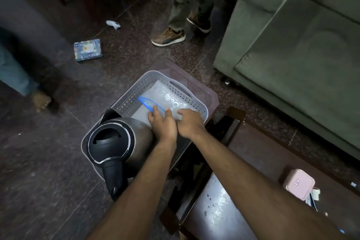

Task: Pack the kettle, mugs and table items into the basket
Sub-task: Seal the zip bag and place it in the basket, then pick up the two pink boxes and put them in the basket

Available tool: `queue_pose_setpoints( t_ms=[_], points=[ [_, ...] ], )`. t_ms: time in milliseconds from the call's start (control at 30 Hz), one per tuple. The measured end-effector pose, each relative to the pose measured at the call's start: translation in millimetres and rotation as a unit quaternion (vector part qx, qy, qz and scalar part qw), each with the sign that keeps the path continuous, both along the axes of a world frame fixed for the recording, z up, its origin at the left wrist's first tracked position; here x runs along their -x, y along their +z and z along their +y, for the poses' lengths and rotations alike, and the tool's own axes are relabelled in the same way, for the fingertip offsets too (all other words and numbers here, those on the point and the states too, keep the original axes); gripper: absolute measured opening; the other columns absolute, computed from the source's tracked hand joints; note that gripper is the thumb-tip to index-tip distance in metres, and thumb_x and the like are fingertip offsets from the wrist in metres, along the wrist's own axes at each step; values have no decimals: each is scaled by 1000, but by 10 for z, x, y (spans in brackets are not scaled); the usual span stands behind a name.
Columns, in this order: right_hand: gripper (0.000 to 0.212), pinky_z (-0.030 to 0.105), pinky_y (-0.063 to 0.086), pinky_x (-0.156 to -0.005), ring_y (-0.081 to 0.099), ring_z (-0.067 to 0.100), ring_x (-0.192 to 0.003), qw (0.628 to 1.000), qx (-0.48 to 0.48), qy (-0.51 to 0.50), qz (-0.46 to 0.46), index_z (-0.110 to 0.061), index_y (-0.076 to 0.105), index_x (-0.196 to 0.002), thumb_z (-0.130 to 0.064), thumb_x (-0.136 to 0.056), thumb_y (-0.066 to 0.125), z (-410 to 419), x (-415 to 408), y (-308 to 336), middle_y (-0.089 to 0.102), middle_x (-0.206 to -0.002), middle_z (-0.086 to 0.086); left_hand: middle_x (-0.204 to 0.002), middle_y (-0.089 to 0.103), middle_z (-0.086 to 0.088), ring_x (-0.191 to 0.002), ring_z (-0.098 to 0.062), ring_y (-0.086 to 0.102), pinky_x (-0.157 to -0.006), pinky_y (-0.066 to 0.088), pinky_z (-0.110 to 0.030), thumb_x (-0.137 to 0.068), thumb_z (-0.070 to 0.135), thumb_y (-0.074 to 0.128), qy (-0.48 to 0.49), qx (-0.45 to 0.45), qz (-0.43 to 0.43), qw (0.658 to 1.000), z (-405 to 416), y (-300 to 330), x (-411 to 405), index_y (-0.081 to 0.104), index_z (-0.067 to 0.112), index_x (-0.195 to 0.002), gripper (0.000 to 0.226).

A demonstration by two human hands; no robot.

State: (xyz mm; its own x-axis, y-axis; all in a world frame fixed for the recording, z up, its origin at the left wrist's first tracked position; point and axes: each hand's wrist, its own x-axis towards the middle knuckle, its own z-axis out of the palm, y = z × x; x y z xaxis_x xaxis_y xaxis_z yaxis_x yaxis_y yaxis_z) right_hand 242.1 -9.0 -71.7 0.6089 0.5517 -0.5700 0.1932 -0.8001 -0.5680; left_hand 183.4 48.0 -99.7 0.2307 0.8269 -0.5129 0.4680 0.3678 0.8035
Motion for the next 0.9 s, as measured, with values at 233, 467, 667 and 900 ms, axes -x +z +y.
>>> queue_pose_setpoints(
  t_ms=[233,467,667,900],
  points=[
    [43,43,59,-94,68,29,-114,999,-16,-1,-29,-24,62,-139,-30,-96,64,-93,14,48,62,-139,9,-170,13,-5,-150,-27,31,-122,26,-41,-105,26,45,-13,-27,6,1000,-28,40,27,26,14,-160,59],
    [19,29,58,-82,70,9,-84,984,-123,-82,-97,-29,73,-107,-29,-89,68,-521,134,189,76,-90,-11,-170,12,-10,-152,-30,26,-123,24,-44,-105,26,45,-43,-69,15,997,-201,79,96,17,12,-162,65],
    [12,5,36,-61,58,-5,-60,960,-193,-175,-106,-32,74,-98,-29,-89,67,-1573,351,264,67,-73,-20,-168,16,-21,-156,-28,15,-126,8,-30,-104,13,51,-94,-112,29,989,-630,93,355,19,-3,-158,65],
    [13,16,48,-71,67,-1,-73,943,-107,-299,-95,-32,75,-90,-20,-90,72,-3386,768,294,75,-89,-21,-148,43,-27,-139,-39,44,-119,32,-47,-94,17,60,-167,-267,-41,948,-1225,349,704,44,-5,-143,56]
  ],
)
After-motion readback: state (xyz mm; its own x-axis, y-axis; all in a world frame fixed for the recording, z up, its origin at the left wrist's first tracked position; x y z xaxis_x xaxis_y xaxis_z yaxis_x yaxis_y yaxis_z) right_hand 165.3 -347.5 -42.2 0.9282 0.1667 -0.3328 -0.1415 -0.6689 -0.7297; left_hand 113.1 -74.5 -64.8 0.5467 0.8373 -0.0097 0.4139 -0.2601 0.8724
